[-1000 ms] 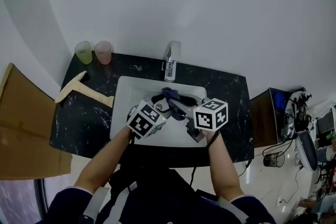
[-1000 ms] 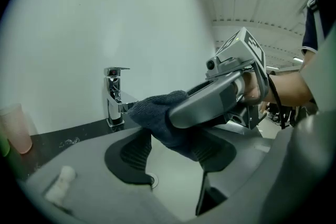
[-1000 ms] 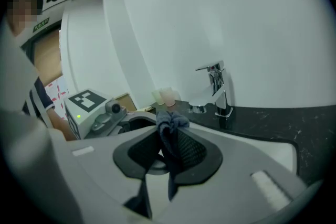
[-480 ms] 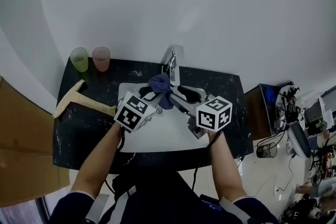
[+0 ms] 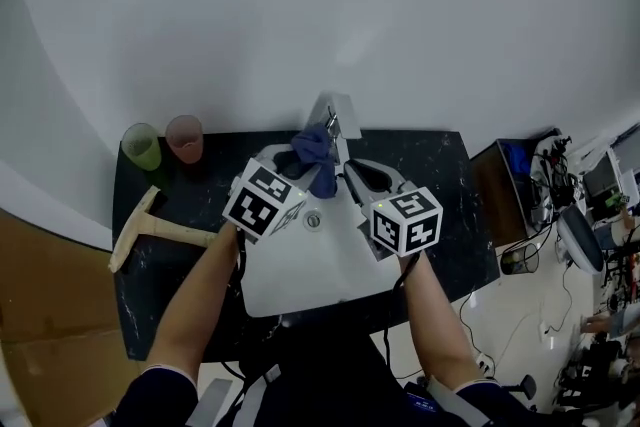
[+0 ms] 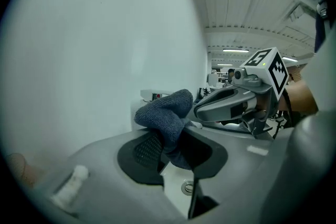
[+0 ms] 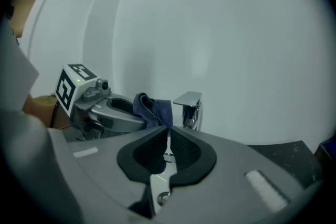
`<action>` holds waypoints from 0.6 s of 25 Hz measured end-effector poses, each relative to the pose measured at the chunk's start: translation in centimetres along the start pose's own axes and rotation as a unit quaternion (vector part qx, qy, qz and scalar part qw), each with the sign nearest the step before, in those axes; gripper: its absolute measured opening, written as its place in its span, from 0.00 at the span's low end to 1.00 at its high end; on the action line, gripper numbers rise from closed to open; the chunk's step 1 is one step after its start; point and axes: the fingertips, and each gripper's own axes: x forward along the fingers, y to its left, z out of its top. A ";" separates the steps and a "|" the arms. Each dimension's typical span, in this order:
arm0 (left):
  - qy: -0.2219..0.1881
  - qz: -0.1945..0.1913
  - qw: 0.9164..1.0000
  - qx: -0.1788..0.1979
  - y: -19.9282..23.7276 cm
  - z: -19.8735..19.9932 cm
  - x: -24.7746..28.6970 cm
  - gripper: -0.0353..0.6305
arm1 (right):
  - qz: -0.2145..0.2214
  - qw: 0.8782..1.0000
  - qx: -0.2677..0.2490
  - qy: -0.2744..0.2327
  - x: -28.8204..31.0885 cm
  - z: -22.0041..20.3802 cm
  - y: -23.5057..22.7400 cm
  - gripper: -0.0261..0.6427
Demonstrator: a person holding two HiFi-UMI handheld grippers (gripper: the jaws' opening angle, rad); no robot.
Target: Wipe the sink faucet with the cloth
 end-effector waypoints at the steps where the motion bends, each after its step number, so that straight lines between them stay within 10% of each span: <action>1: 0.005 -0.005 1.000 0.002 -0.1 -0.2 0.5 0.19 | -0.006 1.000 -0.002 0.008 0.1 -0.3 -0.1 0.07; 15: 0.022 0.049 0.998 -0.017 4.7 -2.2 5.9 0.19 | -0.034 0.998 -0.035 0.041 0.2 -2.1 0.4 0.05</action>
